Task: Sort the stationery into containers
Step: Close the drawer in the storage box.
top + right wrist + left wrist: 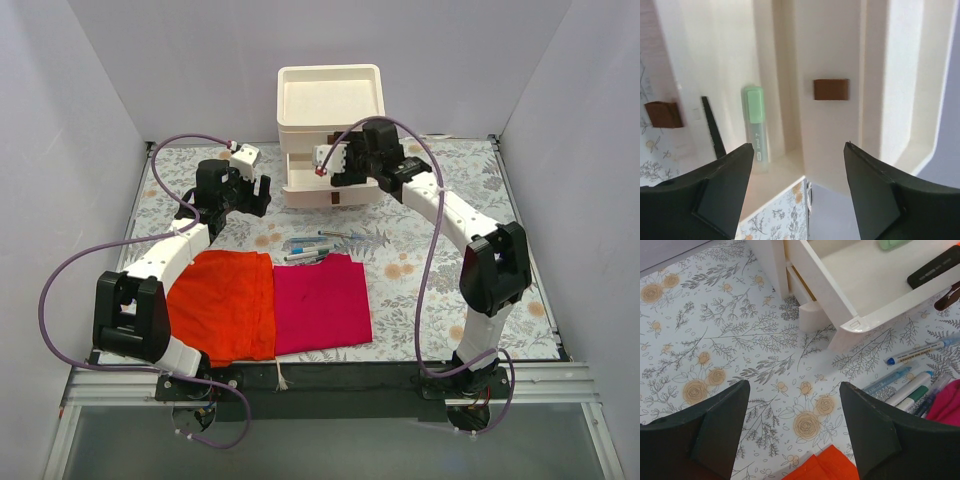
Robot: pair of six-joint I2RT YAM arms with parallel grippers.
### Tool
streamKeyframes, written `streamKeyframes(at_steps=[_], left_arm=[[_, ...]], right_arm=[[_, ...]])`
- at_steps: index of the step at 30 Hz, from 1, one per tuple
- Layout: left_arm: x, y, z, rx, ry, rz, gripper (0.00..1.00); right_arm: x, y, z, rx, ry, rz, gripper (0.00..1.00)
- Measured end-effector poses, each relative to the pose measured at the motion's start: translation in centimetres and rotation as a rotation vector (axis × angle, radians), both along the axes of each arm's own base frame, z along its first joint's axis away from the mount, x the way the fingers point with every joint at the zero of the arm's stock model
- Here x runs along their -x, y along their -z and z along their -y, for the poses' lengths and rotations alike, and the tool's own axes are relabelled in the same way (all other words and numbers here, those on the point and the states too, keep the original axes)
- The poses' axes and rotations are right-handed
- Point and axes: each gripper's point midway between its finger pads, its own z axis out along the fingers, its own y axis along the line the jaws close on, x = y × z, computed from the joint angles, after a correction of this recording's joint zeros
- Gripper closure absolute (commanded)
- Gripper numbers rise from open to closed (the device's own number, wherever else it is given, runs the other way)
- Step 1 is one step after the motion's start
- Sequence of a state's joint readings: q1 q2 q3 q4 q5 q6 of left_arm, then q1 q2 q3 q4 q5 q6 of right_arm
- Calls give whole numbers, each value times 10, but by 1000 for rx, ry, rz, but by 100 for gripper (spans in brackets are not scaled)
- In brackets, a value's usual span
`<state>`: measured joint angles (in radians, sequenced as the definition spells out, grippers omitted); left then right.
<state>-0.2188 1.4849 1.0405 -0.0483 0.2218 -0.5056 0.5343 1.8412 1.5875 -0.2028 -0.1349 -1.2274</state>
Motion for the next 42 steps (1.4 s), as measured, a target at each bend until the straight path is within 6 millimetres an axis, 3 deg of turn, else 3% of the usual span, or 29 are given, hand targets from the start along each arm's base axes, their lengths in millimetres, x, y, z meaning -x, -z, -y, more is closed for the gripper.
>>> streamKeyframes(at_steps=[2, 3, 4, 5, 8, 11, 14, 19, 22, 25, 34, 42], left_arm=[[0, 0, 0, 0, 0, -1, 27], [0, 0, 0, 1, 0, 1, 27], [0, 0, 0, 2, 2, 1, 27], [0, -1, 1, 5, 2, 1, 27], [0, -1, 2, 13, 5, 0, 28], [0, -2, 4, 22, 10, 0, 28], [0, -3, 5, 27, 13, 1, 28], [1, -2, 5, 26, 14, -1, 28], [1, -1, 4, 23, 13, -6, 28], [2, 0, 4, 21, 13, -10, 28], [6, 6, 3, 15, 13, -34, 28], [8, 9, 2, 3, 17, -44, 28]], right_arm=[[-7, -21, 1, -63, 37, 9, 40], [-10, -34, 2, -99, 55, 18, 54], [-10, -47, 3, -145, 70, 21, 93], [-10, -54, 7, -162, 77, 25, 99], [10, -74, 16, -243, 71, -20, 99], [45, -63, 18, -254, 1, -126, 99], [70, -26, 11, -215, -63, -287, 99], [90, 65, 2, -129, -83, -577, 99], [95, 94, 4, -103, -68, -652, 99], [90, 97, 4, -109, -49, -638, 99], [37, 87, 1, -253, 85, -460, 99], [9, 95, -11, -444, 166, -384, 99]])
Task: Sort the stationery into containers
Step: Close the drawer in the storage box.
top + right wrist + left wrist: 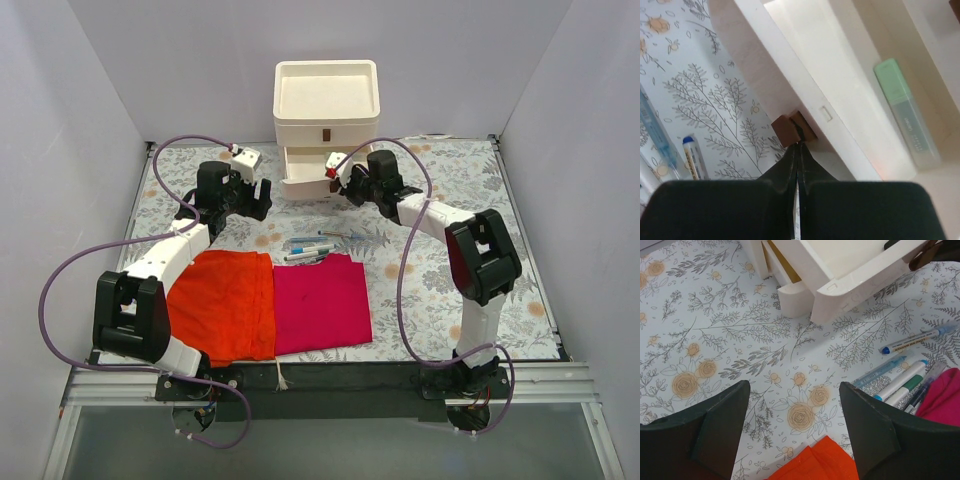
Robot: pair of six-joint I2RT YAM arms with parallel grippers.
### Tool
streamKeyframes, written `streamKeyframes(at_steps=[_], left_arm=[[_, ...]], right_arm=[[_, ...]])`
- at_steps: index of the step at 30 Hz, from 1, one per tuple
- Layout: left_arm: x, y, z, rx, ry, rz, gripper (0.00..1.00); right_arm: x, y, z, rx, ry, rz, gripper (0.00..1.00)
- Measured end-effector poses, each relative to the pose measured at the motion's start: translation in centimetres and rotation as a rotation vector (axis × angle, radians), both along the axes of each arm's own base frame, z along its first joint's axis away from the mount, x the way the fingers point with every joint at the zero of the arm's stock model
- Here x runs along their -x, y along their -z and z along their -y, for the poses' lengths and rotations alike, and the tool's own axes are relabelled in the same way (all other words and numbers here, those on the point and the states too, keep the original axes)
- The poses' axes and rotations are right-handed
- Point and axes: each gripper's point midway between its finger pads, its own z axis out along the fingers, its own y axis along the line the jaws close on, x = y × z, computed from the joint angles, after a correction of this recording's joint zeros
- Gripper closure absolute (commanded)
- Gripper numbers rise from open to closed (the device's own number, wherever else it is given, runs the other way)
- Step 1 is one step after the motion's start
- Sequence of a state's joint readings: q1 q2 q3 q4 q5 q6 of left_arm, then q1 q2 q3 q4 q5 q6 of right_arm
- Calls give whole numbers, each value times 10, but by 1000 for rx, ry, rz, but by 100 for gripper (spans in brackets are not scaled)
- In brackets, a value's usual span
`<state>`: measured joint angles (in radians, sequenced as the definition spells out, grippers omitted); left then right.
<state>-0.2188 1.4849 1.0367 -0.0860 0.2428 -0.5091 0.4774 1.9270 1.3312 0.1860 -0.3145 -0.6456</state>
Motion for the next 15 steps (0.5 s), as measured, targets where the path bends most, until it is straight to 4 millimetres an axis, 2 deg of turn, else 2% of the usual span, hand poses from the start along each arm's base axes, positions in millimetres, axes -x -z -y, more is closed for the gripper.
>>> streamKeyframes(at_steps=[10, 13, 14, 15], left_arm=[[5, 7, -1, -9, 2, -26, 28], [9, 15, -2, -13, 2, -47, 28], [10, 17, -2, -15, 2, -55, 28], [11, 19, -3, -16, 2, -60, 28]], right_arm=[[-2, 18, -29, -165, 16, -182, 99], [-2, 22, -40, -189, -4, -213, 99], [-5, 21, -43, -196, -5, -209, 99], [-21, 13, -47, -209, 16, -153, 99]])
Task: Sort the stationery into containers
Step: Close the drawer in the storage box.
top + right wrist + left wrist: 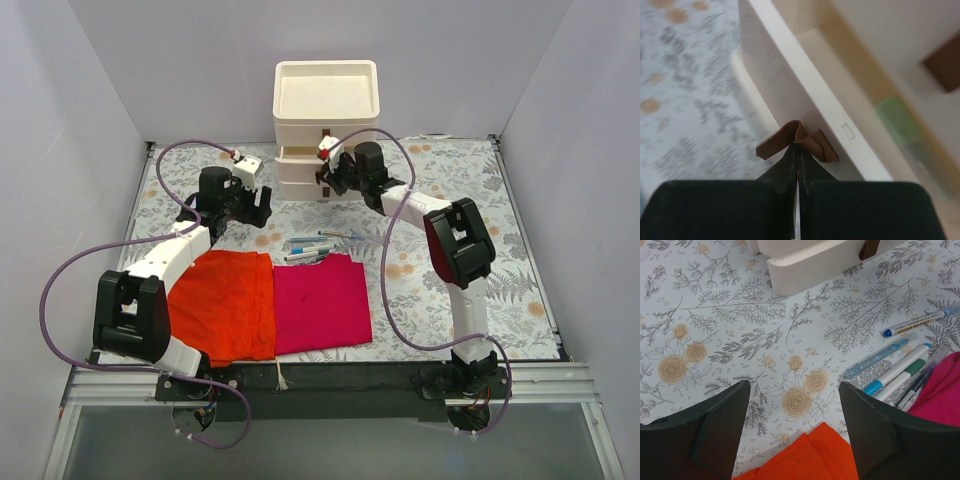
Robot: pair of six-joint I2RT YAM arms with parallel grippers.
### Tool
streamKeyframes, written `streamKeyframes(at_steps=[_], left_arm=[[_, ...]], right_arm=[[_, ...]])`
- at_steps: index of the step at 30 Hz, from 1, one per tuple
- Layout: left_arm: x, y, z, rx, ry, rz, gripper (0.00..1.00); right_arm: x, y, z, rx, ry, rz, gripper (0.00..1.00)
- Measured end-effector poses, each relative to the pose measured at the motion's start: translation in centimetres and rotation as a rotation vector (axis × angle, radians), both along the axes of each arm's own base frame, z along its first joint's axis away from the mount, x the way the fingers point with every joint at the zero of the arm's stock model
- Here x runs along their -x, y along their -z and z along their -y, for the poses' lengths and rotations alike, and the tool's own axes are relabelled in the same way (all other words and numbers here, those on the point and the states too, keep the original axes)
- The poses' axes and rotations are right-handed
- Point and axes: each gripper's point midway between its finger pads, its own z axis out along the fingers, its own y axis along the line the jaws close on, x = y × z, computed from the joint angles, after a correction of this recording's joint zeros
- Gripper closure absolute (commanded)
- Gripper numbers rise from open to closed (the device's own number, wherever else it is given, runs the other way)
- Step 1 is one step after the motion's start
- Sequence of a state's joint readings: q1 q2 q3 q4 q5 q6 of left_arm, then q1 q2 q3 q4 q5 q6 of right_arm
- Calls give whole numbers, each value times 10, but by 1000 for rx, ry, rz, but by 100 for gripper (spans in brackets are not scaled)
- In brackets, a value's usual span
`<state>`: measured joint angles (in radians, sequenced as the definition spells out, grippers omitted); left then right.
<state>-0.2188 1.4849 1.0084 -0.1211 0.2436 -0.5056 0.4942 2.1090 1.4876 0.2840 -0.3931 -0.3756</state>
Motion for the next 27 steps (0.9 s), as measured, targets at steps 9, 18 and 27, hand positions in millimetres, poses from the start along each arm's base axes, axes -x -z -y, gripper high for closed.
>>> streamKeyframes(at_steps=[9, 18, 27], left_arm=[[3, 3, 0, -1, 2, -14, 28], [3, 4, 0, 5, 0, -19, 29], [7, 12, -1, 3, -2, -31, 29]], right_arm=[[-87, -91, 11, -142, 183, 264, 99], [-89, -93, 7, -149, 171, 266, 99], [15, -90, 41, -119, 48, 161, 99]])
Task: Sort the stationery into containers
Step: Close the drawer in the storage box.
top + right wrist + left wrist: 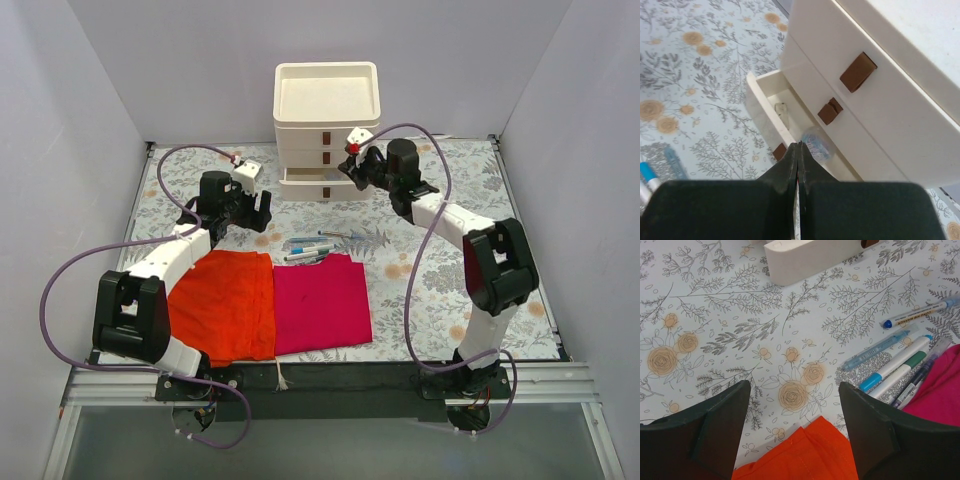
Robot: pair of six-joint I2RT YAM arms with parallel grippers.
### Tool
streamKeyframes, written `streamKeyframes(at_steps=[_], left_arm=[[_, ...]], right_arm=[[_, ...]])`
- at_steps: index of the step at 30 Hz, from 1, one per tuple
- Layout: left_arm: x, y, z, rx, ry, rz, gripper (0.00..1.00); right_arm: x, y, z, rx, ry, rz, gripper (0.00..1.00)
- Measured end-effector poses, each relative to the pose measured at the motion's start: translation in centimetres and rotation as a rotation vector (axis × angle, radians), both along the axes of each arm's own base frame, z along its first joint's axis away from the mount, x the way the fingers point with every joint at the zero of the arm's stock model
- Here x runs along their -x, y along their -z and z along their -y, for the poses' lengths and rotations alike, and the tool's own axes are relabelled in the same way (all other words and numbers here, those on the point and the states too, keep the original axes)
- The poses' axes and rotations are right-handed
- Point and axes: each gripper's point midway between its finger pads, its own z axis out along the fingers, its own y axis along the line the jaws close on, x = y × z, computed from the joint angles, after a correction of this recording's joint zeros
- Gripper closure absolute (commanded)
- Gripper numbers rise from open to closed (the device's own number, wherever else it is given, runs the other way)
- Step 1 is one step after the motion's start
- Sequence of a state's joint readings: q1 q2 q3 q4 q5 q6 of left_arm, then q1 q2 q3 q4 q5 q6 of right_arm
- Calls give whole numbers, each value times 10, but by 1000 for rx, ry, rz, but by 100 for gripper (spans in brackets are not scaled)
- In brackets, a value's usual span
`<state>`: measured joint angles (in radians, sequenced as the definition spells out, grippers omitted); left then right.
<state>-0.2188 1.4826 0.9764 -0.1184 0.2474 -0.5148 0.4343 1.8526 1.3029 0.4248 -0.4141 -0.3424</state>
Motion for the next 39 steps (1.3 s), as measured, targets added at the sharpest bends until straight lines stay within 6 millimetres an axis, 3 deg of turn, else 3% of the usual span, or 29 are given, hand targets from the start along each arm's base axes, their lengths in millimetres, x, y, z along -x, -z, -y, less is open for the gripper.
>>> streamKeyframes(at_steps=[3, 6, 9, 15, 19, 31, 39], left_arm=[[3, 3, -1, 0, -1, -9, 29], [5, 5, -1, -1, -1, -12, 29], [6, 4, -1, 1, 0, -9, 29], [7, 0, -1, 3, 0, 1, 29], [11, 0, -3, 1, -2, 0, 29], [14, 0, -3, 1, -2, -1, 29], [14, 2, -3, 1, -2, -5, 28]], right_arm=[[18, -11, 4, 2, -28, 13, 99], [24, -6, 1, 26, -56, -3, 99], [18, 19, -3, 70, -70, -68, 99], [8, 89, -2, 163, -58, -220, 99], [4, 112, 0, 204, -41, -277, 99], [-58, 117, -11, 206, 93, -257, 99], [-80, 121, -12, 197, 153, -245, 99]])
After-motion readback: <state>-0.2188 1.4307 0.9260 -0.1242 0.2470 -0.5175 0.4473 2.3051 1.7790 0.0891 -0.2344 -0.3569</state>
